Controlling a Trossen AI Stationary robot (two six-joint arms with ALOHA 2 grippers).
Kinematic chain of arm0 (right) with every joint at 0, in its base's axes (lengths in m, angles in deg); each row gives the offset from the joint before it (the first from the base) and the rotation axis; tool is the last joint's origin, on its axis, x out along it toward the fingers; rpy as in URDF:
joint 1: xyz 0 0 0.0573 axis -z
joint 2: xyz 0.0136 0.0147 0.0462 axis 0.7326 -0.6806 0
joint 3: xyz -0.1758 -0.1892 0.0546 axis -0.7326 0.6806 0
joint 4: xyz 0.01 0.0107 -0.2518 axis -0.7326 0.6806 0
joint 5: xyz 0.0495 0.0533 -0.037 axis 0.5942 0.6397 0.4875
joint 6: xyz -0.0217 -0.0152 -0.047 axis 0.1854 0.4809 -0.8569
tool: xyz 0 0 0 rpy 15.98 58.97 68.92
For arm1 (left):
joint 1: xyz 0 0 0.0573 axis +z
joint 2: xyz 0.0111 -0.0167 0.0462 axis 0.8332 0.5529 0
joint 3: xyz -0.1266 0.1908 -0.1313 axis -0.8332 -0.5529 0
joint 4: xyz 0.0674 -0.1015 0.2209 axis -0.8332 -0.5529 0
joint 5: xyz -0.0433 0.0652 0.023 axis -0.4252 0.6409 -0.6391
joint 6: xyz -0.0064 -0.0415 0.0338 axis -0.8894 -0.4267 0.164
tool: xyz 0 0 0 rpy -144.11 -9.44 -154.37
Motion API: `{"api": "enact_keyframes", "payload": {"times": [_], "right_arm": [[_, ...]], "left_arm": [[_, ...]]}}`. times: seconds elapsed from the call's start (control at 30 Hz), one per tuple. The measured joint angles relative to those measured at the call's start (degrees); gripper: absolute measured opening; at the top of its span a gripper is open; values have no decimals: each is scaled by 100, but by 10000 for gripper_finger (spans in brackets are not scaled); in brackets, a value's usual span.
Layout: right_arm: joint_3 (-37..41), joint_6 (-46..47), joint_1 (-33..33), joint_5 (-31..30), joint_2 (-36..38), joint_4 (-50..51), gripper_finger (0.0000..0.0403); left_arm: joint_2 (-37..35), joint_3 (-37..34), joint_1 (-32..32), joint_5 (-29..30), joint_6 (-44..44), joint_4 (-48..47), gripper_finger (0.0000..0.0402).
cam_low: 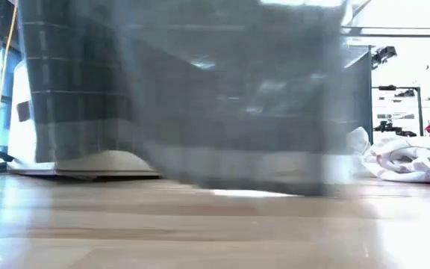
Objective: Fold towel
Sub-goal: Adjust the bin
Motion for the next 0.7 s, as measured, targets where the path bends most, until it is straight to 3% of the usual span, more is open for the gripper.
{"api": "enact_keyframes", "payload": {"times": [0.17,0.3,0.4,0.5,0.57,0.7], "right_arm": [[-2,188,-146,-393,96,11,1],[11,810,-126,-1741,74,238,0],[11,1937,165,-3111,33,932,0],[11,3783,561,-4180,-23,2685,0],[11,5498,757,-4320,-44,4499,0],[17,9687,1326,-2862,-10,8109,0]], "left_arm": [[-75,2,1,172,-837,-103,4],[27,2,1,-251,-1901,-905,3],[187,2,-4,-377,-2259,-1470,3],[394,0,-50,-282,-2330,-1579,3],[517,-2,-96,-88,-2272,-1491,3],[591,-2,-184,837,-2397,-1342,3]]}}
